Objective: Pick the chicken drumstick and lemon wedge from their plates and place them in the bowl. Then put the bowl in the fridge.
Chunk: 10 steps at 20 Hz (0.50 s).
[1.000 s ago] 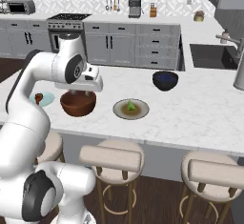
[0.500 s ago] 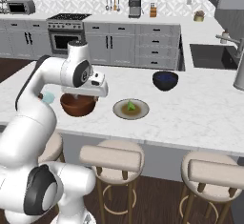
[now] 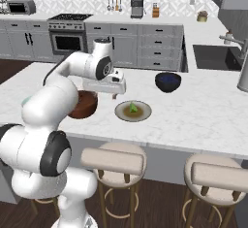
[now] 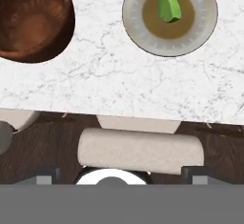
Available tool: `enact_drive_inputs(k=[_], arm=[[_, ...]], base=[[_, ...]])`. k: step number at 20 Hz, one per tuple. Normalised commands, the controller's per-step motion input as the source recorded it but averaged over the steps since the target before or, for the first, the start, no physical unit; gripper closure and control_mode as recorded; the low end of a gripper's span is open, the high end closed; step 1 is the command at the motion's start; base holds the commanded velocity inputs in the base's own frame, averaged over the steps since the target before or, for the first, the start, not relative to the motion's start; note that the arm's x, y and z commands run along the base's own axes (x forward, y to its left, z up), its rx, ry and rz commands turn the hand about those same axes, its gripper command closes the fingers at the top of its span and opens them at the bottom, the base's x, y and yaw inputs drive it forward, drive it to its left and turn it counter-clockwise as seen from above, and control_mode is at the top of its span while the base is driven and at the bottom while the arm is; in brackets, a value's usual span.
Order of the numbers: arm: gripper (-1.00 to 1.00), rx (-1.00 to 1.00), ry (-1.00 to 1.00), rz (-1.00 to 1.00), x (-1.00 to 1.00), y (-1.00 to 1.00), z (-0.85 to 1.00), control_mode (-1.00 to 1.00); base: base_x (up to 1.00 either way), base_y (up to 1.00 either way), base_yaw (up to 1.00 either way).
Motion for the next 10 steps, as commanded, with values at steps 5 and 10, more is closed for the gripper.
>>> enact_drive_inputs(k=[5,10], arm=[[-1.0,0.0,0.21,0.0,0.85,-0.36,-0.02,-1.0],[-1.0,0.0,0.22,0.0,0.69,-0.14,-0.11,-1.0]], base=[[0.0,0.0,0.0],[0.0,0.0,0.0]])
